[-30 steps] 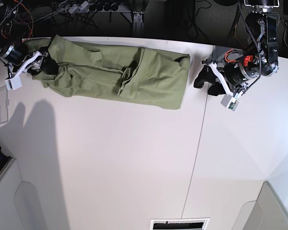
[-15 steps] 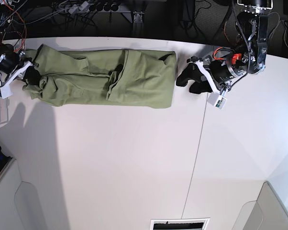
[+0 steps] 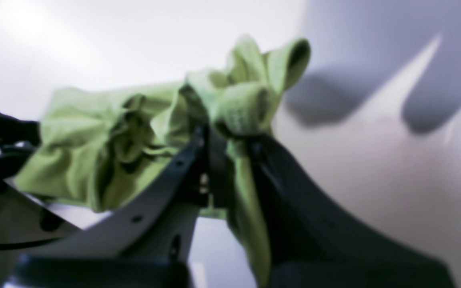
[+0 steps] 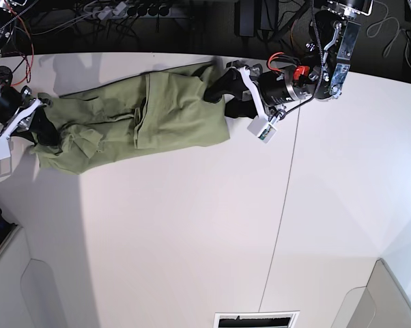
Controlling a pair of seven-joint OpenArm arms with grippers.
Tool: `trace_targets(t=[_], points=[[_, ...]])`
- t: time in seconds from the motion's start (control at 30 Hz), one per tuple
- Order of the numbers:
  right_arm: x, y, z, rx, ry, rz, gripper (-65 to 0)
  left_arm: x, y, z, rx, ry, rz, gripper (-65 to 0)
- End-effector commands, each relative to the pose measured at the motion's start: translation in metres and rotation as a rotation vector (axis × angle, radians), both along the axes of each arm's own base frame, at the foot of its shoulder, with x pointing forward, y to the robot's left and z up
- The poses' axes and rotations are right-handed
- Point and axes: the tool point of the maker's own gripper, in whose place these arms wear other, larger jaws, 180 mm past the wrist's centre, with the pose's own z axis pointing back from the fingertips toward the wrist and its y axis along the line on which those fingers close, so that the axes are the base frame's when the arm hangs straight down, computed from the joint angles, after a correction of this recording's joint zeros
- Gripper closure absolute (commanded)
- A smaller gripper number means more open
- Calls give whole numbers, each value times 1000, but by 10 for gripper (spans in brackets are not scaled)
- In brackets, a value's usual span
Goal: Layout the t-shirt on the table in an organized manner, then fold the t-shirt properly
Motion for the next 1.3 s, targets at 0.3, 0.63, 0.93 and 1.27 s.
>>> trace_targets(t=[0.3, 0.63, 0.93, 1.27], points=[[2, 107, 31, 139, -130, 213, 0, -4, -17, 0, -8, 20, -14, -406], [-29, 224, 9, 207, -45, 479, 0, -3, -14, -4, 20, 11, -16, -406], [-37, 245, 35, 218, -125, 552, -341, -2, -13, -4, 25, 9, -14, -406], [-1, 209, 71, 73, -306, 425, -336, 23, 49, 6, 100, -28, 103, -406]])
